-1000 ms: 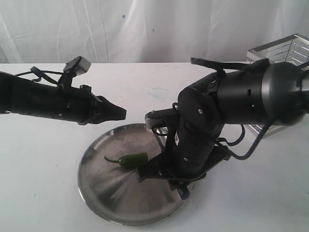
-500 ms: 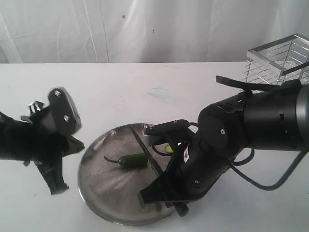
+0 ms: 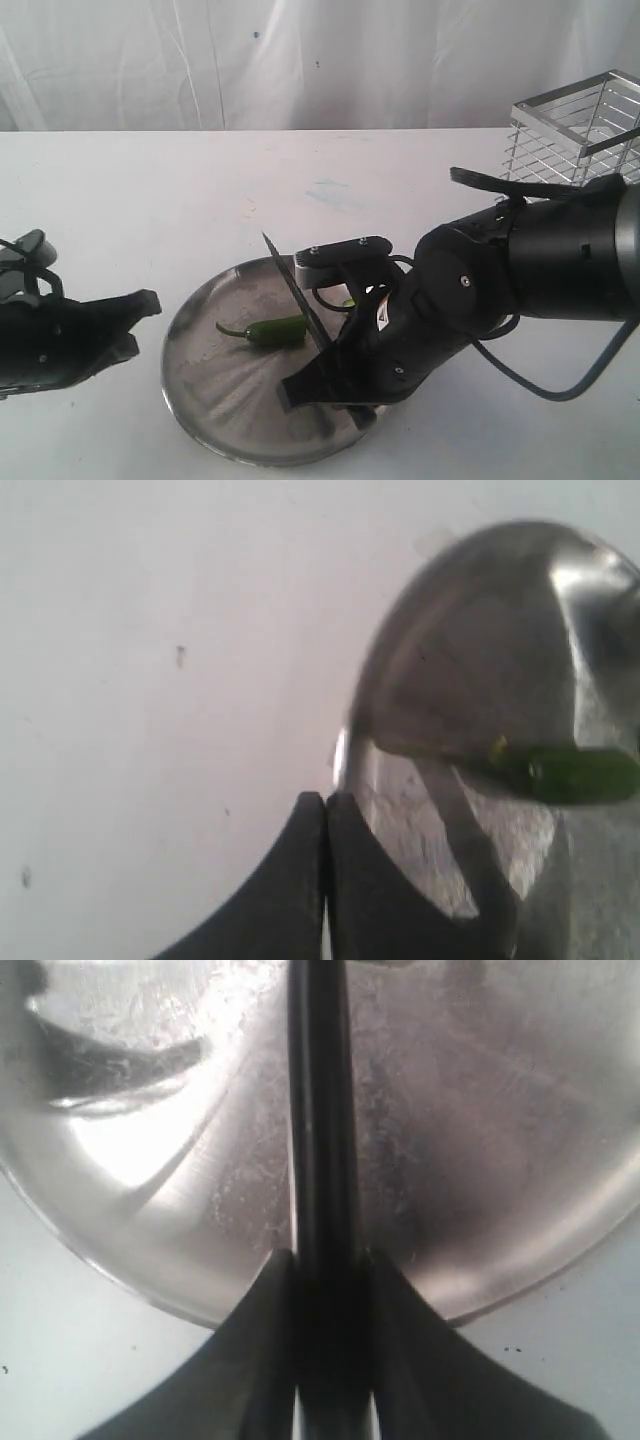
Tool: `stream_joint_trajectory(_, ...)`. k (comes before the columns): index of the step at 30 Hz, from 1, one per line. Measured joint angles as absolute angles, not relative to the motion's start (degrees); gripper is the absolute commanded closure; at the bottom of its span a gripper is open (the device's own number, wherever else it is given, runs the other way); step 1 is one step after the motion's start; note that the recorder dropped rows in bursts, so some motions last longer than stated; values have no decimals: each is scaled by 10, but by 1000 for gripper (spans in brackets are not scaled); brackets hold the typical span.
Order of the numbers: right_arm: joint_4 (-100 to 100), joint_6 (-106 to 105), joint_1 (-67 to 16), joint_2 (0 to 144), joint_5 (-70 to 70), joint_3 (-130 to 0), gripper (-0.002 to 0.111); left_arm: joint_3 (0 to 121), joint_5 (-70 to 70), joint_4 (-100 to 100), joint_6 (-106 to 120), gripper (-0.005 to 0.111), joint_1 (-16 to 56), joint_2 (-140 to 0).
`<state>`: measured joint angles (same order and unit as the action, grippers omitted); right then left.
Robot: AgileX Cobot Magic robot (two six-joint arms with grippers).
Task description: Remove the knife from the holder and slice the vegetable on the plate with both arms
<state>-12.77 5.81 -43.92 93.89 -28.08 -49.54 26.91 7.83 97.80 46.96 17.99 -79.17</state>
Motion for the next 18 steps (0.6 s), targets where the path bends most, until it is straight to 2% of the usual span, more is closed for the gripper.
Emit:
stream_joint_trajectory(5,-129,53,-439,939,-316,-495,108,308,85,750,539,107,135,-777)
stream_joint_trajectory(10,-130,49,-439,939,-318,-495,108,332,100,574,733,107,129,-759)
stream_joint_trajectory(14,-130,49,-439,939,-306,-495,108,332,102,517,883,107,128,-759)
stream_joint_trajectory(18,-130,49,-439,939,-297,-495,108,332,109,549,813,107,128,-759)
